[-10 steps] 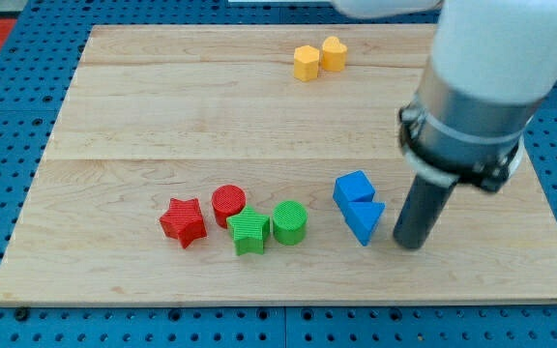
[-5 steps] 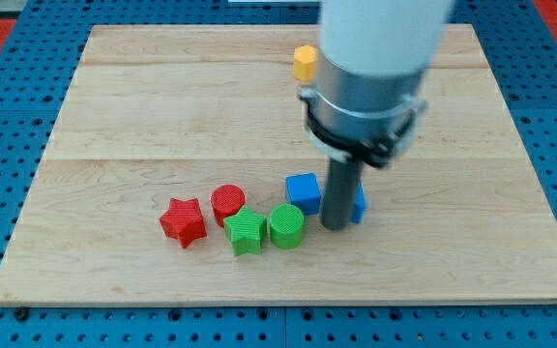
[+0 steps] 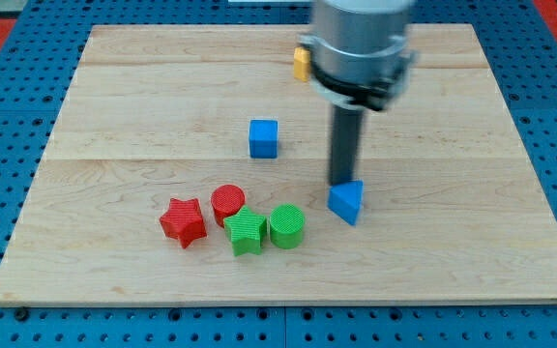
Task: Move the blue blocks towards the center of the board
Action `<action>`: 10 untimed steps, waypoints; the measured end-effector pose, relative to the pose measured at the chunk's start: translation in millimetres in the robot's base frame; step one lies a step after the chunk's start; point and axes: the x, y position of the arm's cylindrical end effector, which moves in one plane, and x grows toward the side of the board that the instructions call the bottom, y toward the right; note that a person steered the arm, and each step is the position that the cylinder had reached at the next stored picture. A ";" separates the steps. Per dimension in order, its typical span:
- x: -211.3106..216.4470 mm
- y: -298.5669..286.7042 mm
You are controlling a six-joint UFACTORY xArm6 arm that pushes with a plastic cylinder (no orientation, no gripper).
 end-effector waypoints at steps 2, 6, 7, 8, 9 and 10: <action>39.9 -27.3; 39.2 -125.5; 39.2 -125.8; 28.6 -111.9; -1.7 -112.2; 0.9 -108.9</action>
